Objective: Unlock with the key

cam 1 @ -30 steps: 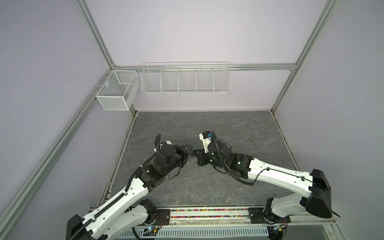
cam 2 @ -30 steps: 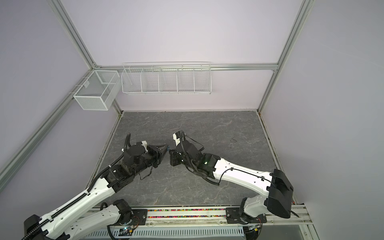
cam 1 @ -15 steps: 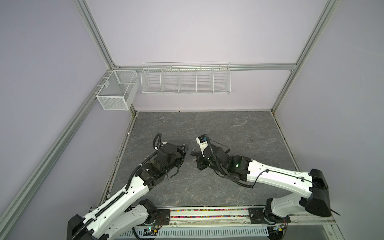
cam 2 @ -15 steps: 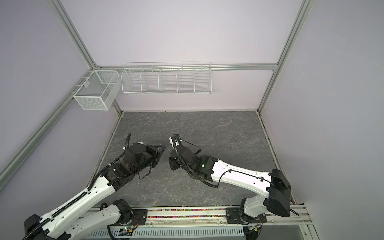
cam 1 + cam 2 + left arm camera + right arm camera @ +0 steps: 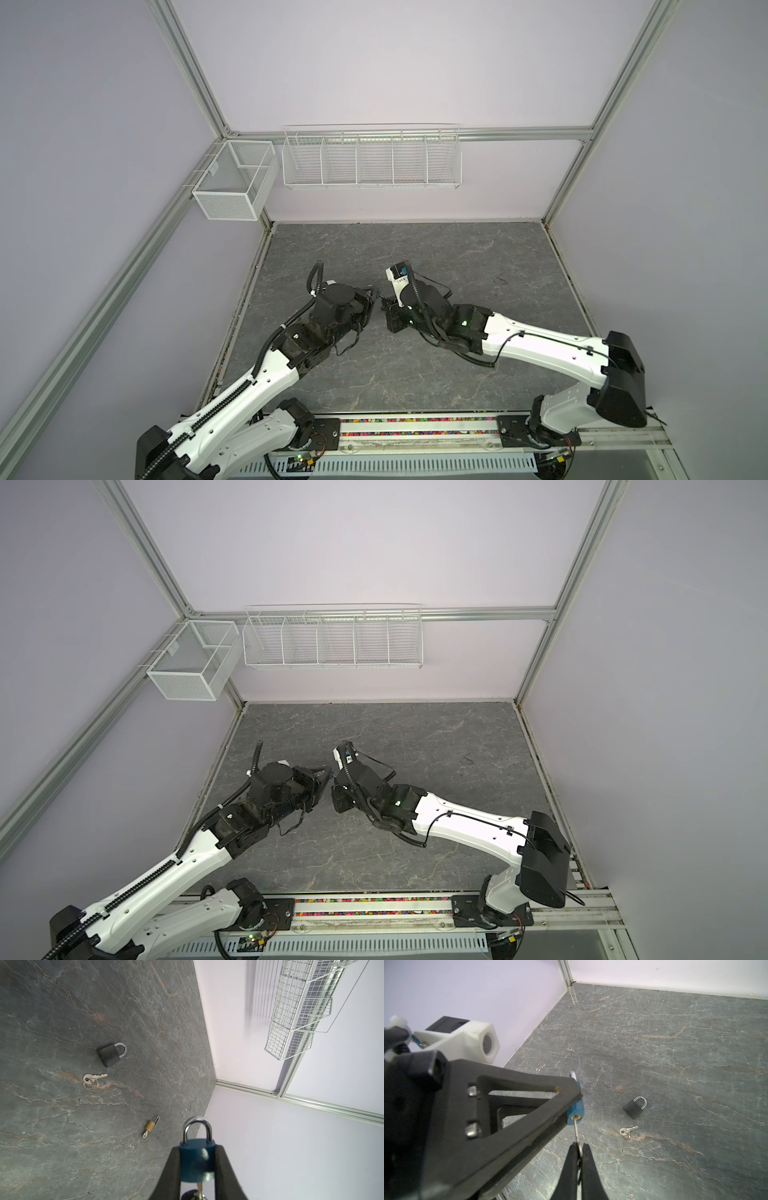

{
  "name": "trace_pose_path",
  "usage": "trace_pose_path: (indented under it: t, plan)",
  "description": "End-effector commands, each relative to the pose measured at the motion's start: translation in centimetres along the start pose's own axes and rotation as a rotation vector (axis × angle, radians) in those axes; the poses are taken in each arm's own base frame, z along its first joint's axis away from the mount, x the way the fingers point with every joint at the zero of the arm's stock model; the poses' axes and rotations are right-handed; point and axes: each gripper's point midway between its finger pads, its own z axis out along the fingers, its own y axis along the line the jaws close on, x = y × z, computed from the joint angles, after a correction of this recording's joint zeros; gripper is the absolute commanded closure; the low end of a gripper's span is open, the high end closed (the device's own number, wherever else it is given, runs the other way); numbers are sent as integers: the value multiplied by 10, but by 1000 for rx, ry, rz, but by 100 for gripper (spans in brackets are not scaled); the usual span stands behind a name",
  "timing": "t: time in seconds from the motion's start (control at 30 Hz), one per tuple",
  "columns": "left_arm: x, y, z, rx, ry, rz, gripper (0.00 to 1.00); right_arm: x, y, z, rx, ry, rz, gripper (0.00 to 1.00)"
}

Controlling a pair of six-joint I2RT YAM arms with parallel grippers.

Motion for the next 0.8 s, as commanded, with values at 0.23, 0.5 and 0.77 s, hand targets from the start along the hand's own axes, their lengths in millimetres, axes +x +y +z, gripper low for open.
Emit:
trace_pose_path:
  t: [0.23, 0.5, 0.77]
  plan:
    - [0, -21, -9, 53, 4, -19, 100, -17, 1, 0, 17, -40, 3, 94]
    - [5, -27, -11, 67, 35, -24, 100, -19, -6, 4, 74, -31, 6, 94]
    - [11, -36, -9, 96, 68, -44, 100, -9, 14, 17, -11, 9, 30, 93]
